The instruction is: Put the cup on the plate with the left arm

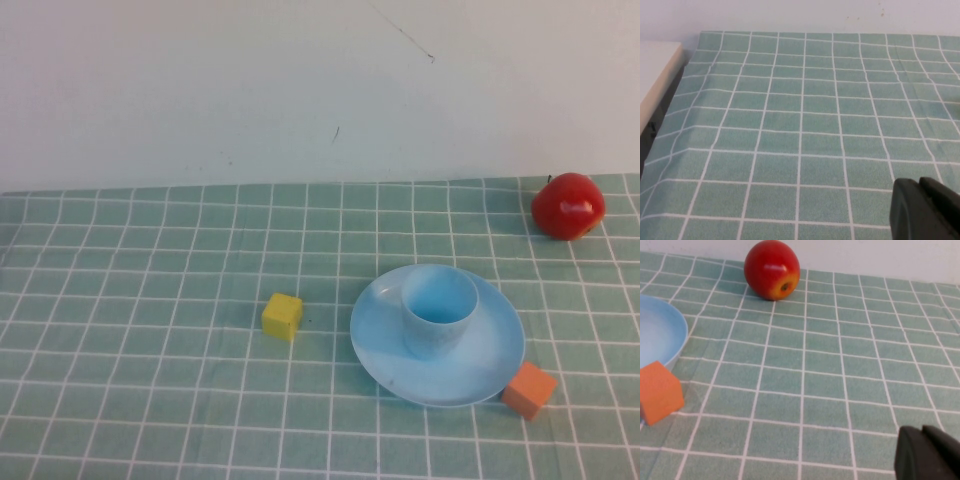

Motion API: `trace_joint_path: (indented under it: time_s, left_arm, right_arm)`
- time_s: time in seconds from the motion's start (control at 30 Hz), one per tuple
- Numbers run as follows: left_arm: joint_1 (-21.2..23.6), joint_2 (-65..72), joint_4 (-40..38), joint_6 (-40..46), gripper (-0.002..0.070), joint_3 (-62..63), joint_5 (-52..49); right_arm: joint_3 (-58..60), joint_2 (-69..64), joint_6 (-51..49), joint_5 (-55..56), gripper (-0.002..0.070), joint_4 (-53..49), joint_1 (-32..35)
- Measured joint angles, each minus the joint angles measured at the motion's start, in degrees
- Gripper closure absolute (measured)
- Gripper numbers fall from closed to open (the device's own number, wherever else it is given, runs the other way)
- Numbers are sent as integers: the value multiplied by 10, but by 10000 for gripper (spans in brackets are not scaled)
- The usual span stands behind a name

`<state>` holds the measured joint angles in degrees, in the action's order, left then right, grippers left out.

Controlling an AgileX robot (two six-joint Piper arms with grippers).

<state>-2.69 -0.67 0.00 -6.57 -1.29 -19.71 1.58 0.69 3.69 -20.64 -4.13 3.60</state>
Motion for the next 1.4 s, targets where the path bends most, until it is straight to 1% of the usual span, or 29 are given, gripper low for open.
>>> trace_joint_path:
  time_s: [0.23,0.83,1.07,1.4]
  left_arm:
    - [0,0,0,24,675,0,0]
    - [0,0,0,24,675,0,0]
    - [12,0,0,24,675,0,0]
    - [12,0,0,24,675,0,0]
  right_arm:
    - [0,0,0,0,678,0,0]
    - [0,0,0,0,678,0,0]
    - [0,0,0,0,678,0,0]
    - [0,0,0,0,678,0,0]
